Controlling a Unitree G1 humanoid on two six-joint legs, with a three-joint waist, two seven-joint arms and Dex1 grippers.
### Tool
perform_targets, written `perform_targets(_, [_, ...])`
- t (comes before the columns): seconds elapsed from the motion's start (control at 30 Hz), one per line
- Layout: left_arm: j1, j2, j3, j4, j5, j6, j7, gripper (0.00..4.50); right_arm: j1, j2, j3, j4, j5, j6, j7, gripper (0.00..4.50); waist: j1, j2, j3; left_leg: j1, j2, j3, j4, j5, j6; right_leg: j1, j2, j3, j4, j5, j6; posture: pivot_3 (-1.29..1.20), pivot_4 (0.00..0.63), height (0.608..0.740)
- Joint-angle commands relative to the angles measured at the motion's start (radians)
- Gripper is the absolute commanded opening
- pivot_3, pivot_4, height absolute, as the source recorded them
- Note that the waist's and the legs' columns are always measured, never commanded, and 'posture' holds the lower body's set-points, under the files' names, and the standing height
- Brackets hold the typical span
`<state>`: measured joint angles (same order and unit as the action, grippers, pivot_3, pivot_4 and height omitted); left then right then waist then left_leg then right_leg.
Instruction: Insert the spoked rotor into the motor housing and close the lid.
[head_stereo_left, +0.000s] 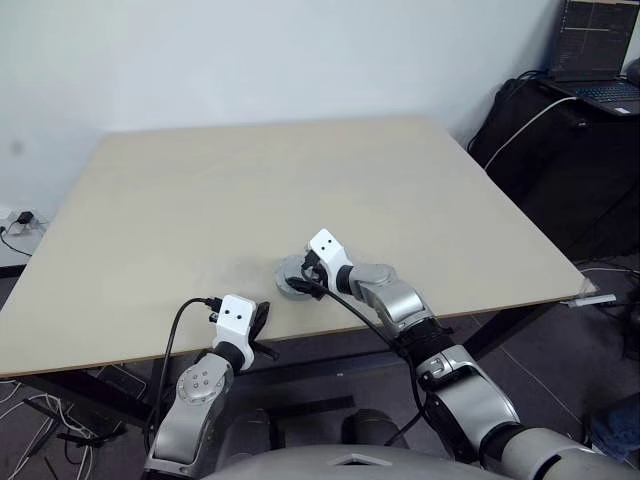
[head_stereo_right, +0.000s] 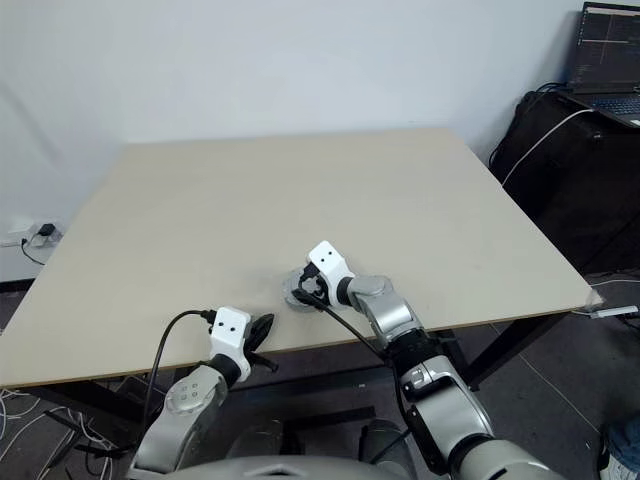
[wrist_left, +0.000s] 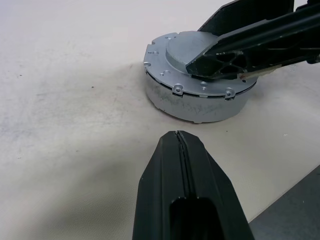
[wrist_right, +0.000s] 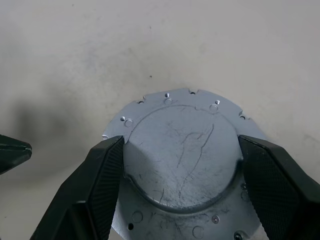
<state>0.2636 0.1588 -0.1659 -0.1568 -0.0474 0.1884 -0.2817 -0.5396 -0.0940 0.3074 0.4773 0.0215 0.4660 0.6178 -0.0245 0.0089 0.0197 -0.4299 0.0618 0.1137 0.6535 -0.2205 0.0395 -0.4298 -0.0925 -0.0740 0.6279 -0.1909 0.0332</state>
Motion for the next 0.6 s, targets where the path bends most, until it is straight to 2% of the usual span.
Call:
perform_targets(0.03, [-0.010,-0.003,0.004,-0.033,-0.001,-0.014,0.005,0.00,-0.004,-0.012,0.002,-0.003,-0.022,0.028,-0.012,3.25,0.001,0.000,0.000,0.000,0.000,0.000,0.000,0.000,0.000,0.000,0.000,0.000,0.000,0.000,0.000,0.00,0.000,0.740])
perform_targets(0.6, [-0.016,-0.001,0.001,-0.033,0.000,-0.006,0.001,0.00,0.008,-0.022,0.034,0.002,-0.060,-0.022,-0.044,3.25,0.001,0.001,-0.002,0.001,0.000,0.000,0.001,0.000,0.000,0.001,0.000,0.000,0.000,0.000,0.001,0.00,0.000,0.740])
